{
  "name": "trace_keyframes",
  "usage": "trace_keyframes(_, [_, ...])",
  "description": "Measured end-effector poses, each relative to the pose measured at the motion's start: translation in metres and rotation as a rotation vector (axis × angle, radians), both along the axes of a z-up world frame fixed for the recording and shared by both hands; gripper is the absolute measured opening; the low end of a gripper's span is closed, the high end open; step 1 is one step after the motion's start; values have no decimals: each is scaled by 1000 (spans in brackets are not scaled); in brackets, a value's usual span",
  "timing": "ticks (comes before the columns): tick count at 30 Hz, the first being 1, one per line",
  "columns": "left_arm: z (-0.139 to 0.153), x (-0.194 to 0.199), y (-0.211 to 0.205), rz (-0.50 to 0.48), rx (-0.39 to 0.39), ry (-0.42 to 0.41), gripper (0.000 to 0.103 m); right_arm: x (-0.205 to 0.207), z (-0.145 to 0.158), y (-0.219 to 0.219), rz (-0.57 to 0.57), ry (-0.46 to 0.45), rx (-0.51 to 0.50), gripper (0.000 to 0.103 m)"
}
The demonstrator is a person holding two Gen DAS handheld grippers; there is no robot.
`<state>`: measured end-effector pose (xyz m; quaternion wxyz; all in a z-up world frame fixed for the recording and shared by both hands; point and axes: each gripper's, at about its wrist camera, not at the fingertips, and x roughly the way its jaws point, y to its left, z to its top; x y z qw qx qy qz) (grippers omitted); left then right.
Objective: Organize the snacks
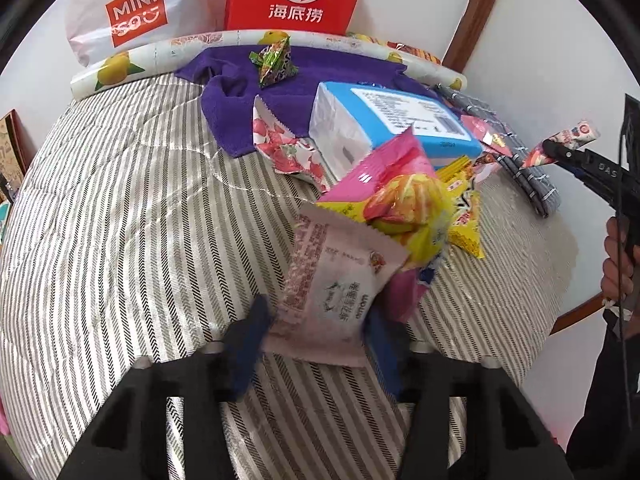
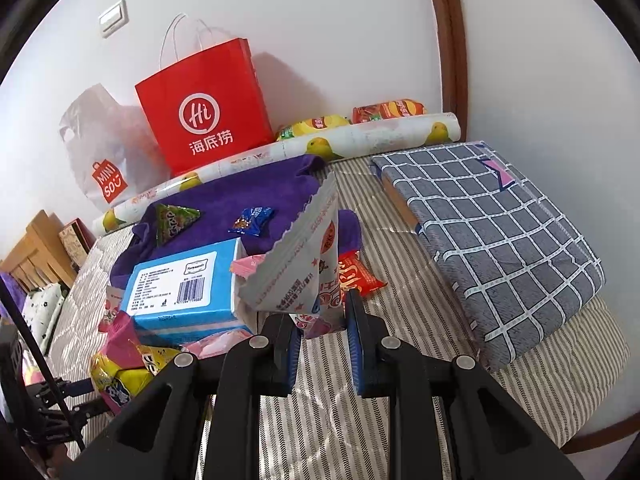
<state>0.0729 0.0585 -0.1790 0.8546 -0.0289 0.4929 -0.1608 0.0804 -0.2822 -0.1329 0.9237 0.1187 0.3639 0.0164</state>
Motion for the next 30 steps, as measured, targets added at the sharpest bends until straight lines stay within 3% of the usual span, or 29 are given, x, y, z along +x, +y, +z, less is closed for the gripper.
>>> trace_keyframes(7, [7, -1, 12, 26, -30, -9, 39, 1, -3, 2, 8, 6, 1, 21])
trace_keyframes(16, [50, 2, 18, 66, -45, -77, 39, 1, 3, 1, 30, -18, 21, 21])
trace_keyframes(30, [92, 55, -30, 17, -71, -128, 39, 2, 24, 32, 165, -62, 57, 21])
